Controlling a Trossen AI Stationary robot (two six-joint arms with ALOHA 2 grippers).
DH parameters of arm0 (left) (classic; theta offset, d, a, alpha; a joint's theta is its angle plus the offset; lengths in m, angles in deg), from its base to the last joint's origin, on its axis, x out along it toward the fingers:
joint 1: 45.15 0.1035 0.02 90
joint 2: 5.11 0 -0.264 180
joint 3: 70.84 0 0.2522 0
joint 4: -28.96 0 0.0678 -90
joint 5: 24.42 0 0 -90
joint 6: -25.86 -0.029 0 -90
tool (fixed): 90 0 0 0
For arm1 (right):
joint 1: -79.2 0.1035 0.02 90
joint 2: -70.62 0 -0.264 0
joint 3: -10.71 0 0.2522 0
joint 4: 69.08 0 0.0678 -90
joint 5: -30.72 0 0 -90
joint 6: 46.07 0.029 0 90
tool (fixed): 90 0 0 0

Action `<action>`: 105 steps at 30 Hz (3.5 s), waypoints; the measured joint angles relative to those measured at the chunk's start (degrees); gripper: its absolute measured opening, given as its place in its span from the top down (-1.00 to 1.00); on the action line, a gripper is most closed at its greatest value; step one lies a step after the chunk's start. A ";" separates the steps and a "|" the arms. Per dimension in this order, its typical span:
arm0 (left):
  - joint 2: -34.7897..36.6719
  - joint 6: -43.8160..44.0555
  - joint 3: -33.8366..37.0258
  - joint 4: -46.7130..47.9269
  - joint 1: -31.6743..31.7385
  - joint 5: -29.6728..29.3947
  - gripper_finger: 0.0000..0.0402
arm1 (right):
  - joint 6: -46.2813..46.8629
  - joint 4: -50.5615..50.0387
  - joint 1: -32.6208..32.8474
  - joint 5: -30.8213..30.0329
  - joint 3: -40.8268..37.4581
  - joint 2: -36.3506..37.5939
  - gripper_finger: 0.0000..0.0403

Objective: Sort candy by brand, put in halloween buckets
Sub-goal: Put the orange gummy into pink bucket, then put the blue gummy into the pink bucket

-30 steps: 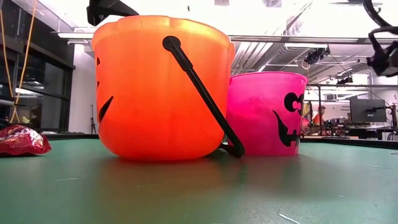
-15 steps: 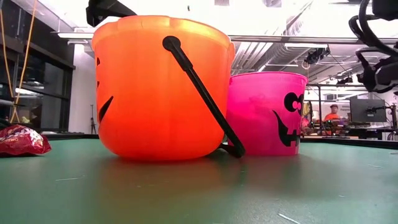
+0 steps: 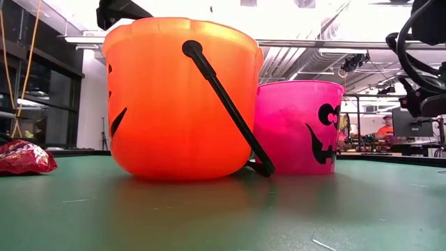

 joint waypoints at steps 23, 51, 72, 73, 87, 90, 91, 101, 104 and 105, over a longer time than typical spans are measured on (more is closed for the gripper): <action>-0.01 -0.27 0.00 1.31 0.02 -0.46 -0.06 | 10.39 -33.86 -1.17 -43.76 22.64 6.76 0.99; -0.01 5.89 0.00 0.87 0.01 4.77 -0.06 | -40.59 17.86 -18.69 -28.42 19.39 6.62 -0.05; -18.08 46.34 0.02 19.91 -26.00 29.77 0.07 | -51.47 16.02 -21.69 -32.00 22.03 11.96 -0.13; -18.53 46.58 0.02 19.88 -26.00 28.95 0.07 | -51.50 16.02 -22.08 -32.03 22.03 11.96 -0.13; -19.15 47.53 0.02 20.47 -24.00 43.43 0.10 | -49.53 16.00 -25.05 -27.48 22.01 11.96 -0.13; -22.02 50.22 0.02 18.92 -26.10 47.91 0.14 | -49.92 16.00 -25.07 -27.62 22.01 11.96 -0.13; -23.34 50.94 0.02 18.15 -26.98 49.49 0.17 | -50.16 16.00 -25.07 -27.69 22.01 11.96 -0.13; -40.38 56.30 0.02 -9.73 -34.16 65.08 0.44 | -52.99 16.00 -25.07 -27.71 22.01 11.94 -0.13; -43.10 56.04 0.00 -12.31 -35.37 65.17 0.42 | -53.70 15.99 -25.07 -27.76 22.01 11.94 -0.13; -43.52 55.76 0.00 -11.25 -35.65 65.16 0.41 | -54.16 16.00 -25.07 -27.78 22.01 11.94 -0.13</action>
